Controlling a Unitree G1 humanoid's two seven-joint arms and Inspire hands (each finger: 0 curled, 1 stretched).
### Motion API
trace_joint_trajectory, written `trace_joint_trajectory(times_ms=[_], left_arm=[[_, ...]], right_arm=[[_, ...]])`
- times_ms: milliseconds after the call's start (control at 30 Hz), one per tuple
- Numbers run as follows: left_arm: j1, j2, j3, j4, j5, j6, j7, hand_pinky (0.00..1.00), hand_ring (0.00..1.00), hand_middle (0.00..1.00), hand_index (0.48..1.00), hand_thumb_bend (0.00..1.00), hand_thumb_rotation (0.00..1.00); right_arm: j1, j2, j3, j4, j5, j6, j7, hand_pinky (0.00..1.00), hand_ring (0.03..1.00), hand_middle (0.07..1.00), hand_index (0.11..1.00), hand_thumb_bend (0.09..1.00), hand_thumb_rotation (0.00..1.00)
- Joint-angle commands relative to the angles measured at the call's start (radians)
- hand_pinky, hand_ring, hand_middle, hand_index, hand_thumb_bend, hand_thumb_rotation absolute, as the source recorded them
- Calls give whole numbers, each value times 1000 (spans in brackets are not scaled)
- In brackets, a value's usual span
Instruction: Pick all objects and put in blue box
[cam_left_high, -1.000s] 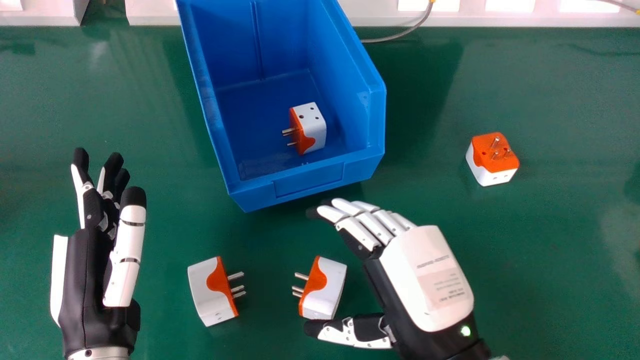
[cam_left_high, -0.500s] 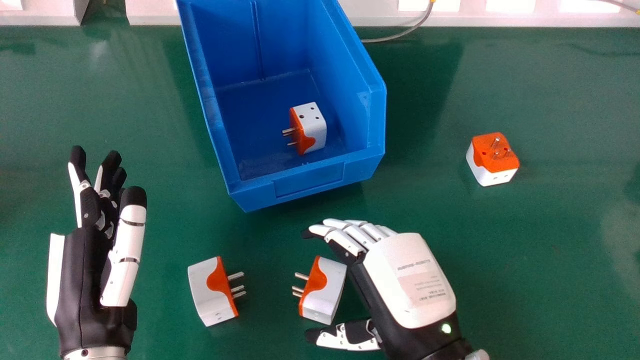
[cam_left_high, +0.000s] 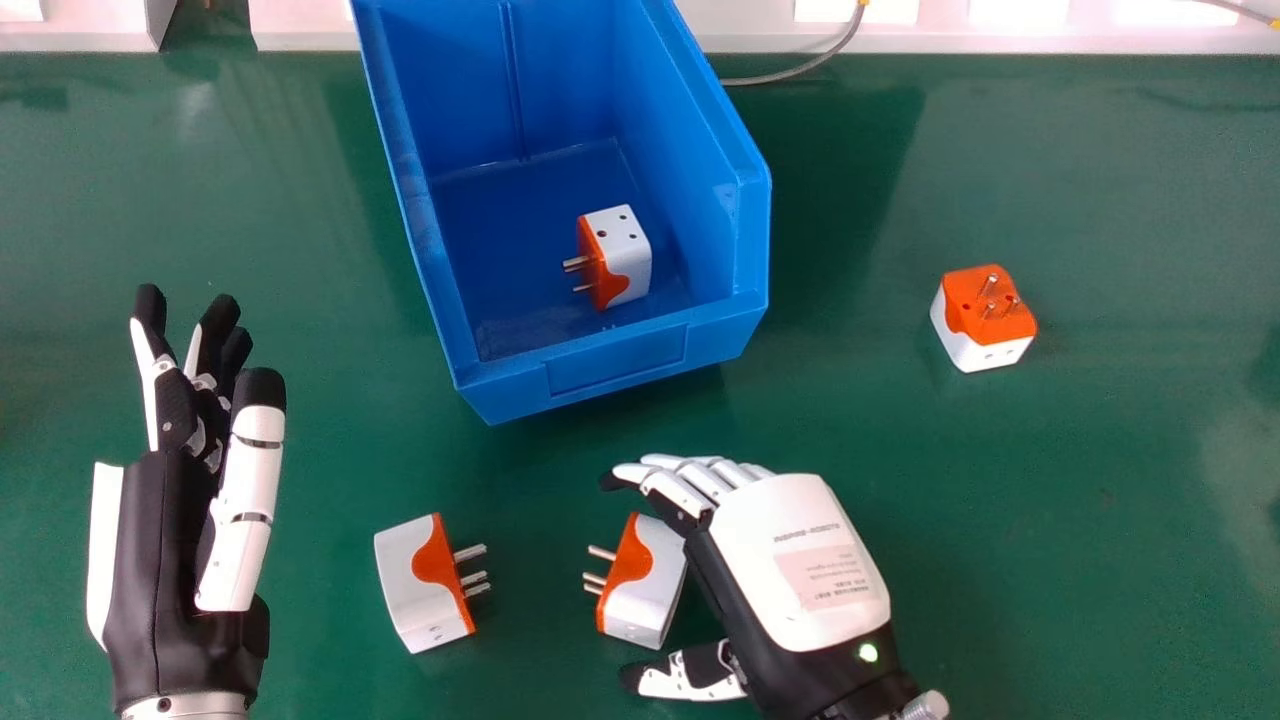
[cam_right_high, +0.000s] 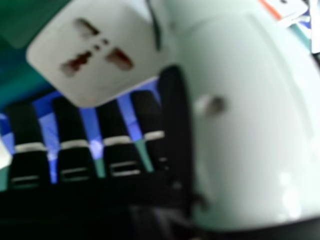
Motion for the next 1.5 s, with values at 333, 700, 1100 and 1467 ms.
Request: trace_joint_trajectory(times_ms=[333, 700, 1100, 1467], left_arm=[[3, 7, 6, -29, -4, 1, 2, 964, 970, 971, 956, 390, 694], [13, 9, 6, -50, -4, 14, 4, 951, 966, 964, 948, 414, 708], [11, 8, 2, -50, -13, 13, -5, 957, 971, 968, 950, 392, 700], [9, 3, 0, -54, -8, 18, 2, 956, 974, 972, 952, 426, 700]], right_arm=[[-92, 5, 49, 113, -22, 56, 26, 332, 372, 442, 502, 532, 8], [-133, 7, 62, 125, 12, 91, 141, 157, 215, 418, 500, 513, 6], [-100, 6, 32, 34, 116, 89, 228, 153, 210, 427, 503, 509, 4], [34, -47, -22, -334, 91, 88, 233, 107, 152, 400, 496, 506, 2]])
